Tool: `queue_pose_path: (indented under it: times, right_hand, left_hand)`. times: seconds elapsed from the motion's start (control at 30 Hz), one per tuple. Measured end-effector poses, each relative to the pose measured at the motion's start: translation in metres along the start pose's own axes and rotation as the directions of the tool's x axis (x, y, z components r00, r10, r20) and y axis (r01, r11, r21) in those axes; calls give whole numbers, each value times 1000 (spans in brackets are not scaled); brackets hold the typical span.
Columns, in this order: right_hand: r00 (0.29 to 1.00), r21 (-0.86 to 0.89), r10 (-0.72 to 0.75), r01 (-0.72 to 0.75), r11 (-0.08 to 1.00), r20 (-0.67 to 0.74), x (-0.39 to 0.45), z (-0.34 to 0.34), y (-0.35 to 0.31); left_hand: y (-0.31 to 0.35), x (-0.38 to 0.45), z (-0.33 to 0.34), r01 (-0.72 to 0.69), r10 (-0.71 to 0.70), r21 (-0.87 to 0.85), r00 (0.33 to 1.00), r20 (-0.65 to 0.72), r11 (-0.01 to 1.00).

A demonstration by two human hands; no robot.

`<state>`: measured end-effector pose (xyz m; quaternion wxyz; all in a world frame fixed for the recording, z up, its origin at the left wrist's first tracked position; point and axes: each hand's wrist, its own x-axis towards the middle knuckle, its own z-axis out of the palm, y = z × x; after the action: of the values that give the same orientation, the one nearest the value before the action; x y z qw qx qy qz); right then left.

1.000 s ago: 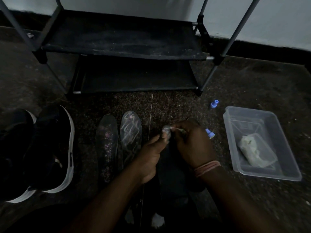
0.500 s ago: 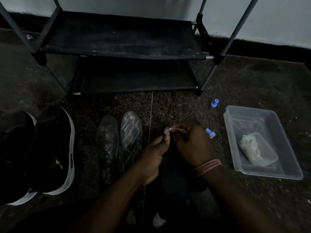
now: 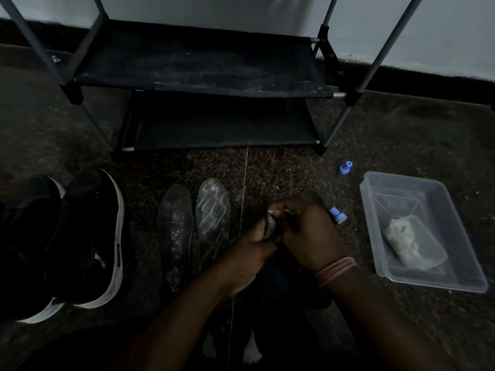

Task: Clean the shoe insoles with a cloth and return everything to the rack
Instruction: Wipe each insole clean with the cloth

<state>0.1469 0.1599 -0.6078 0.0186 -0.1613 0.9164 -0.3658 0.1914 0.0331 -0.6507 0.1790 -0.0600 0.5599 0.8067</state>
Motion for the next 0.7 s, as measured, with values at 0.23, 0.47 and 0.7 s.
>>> queue_pose_path:
  times: [0.23, 0.47, 0.7]
  right_hand:
    - [999, -40, -36, 35, 999, -7, -2, 4, -2]
    - [999, -134, 29, -34, 990, -45, -4, 0, -4]
    - [998, -182, 50, -41, 983, 45, -4, 3, -11]
  left_hand:
    - [0, 0, -1, 34, -32, 64, 999, -36, 997]
    - [4, -3, -1, 68, -70, 77, 997, 20, 995]
    - [7, -1, -3, 125, -123, 65, 992, -26, 990]
